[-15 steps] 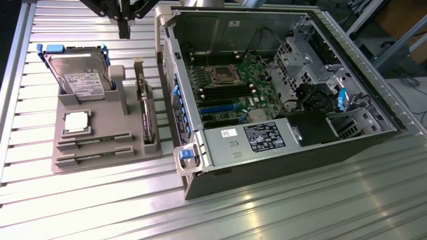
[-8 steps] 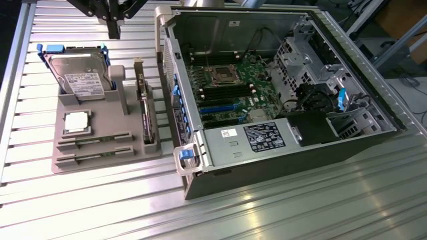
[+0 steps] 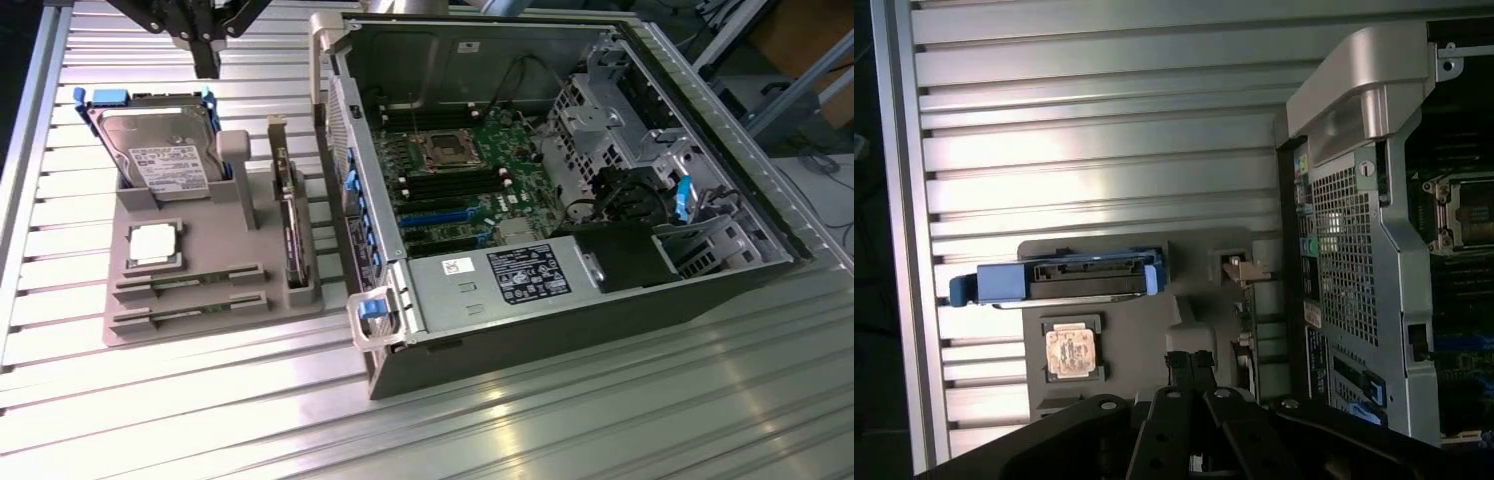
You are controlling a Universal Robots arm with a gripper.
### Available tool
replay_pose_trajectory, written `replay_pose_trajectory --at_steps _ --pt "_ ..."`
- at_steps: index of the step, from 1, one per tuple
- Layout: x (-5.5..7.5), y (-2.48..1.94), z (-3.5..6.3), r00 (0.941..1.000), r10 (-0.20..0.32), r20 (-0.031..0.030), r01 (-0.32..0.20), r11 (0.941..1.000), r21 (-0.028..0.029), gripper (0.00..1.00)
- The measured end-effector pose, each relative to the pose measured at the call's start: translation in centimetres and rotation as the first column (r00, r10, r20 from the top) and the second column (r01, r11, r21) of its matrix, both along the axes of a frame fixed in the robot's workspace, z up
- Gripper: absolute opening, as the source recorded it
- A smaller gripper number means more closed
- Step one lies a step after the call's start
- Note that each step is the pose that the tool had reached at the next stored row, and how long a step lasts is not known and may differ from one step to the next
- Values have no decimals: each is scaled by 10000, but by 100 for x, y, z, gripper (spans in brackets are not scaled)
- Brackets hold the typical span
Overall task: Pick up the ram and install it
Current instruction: 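Reach for the ram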
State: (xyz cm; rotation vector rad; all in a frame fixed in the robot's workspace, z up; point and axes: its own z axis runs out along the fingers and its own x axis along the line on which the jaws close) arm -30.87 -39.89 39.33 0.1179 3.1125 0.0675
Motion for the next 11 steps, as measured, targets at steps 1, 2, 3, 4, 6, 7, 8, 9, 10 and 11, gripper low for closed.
replay_pose_trajectory --at_steps 1,2,3,4,6,7,8,9,10,11 --pt "-18 0 0 10000 0 0 0 10000 0 11" --pt "-38 0 0 10000 -1 0 1 10000 0 11" --pt "-61 0 0 10000 0 1 0 10000 0 11" --pt "-113 0 0 10000 -1 0 1 10000 0 11" --pt "-138 0 0 10000 0 0 0 10000 0 11" --pt "-175 0 0 10000 0 1 0 10000 0 11" --pt "-193 0 0 10000 -1 0 1 10000 0 11" --pt "-197 0 0 10000 0 0 0 10000 0 11" --pt "-197 0 0 10000 0 0 0 10000 0 11" --pt "-197 0 0 10000 1 0 -1 10000 0 11"
